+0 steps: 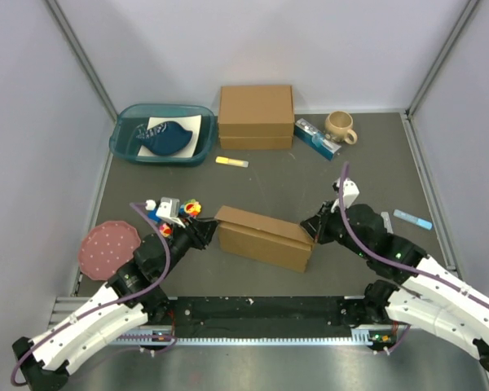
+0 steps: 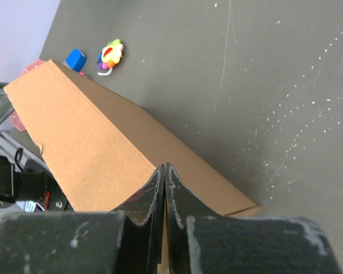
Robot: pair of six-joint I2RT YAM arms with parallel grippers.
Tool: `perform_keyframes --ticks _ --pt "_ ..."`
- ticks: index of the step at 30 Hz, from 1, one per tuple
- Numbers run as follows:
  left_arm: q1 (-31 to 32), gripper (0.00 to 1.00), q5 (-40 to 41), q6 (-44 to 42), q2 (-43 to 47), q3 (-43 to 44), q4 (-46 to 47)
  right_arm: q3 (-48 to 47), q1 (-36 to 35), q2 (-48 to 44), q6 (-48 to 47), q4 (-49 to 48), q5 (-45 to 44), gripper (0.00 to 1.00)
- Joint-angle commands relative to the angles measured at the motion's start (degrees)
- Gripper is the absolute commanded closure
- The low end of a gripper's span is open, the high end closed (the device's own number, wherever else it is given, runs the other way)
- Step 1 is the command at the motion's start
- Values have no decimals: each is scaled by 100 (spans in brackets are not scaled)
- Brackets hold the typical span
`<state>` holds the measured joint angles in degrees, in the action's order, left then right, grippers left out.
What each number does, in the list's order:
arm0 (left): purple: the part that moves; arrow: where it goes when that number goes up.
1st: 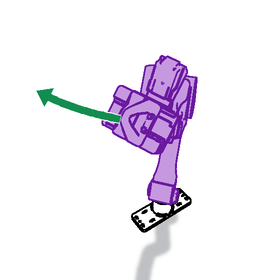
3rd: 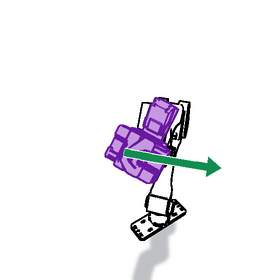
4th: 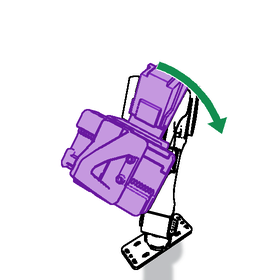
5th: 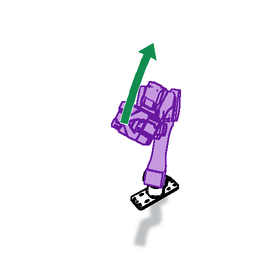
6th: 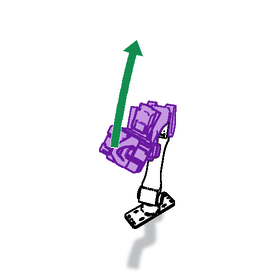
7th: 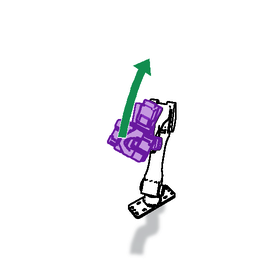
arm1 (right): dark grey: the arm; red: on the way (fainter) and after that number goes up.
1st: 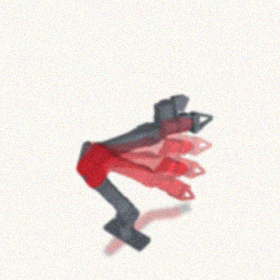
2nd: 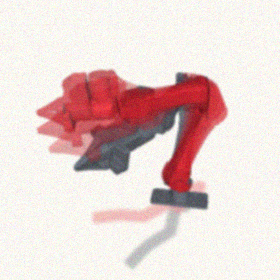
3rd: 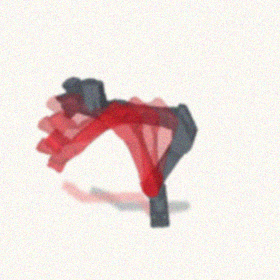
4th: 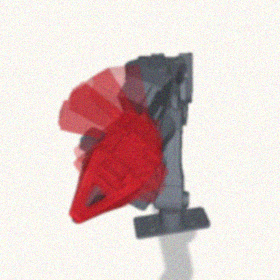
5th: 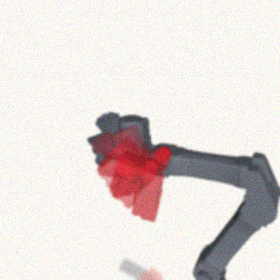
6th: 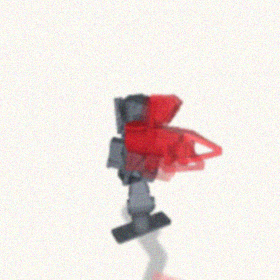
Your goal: Fold the paper box
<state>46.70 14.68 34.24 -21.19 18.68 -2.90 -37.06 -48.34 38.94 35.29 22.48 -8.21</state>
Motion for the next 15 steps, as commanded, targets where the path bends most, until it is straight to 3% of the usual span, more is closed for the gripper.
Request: perform_keyframes --ticks 1,9,15 --pt "-3 67 184 -128 -17 135 -1072 506 -53 0 206 2 232 100" --pt "6 64 554 -180 45 549 -1407 568 -53 -9 189 -33 56 100" --pt "6 64 624 -251 -192 707 -1450 94 -44 87 75 19 -251 100"
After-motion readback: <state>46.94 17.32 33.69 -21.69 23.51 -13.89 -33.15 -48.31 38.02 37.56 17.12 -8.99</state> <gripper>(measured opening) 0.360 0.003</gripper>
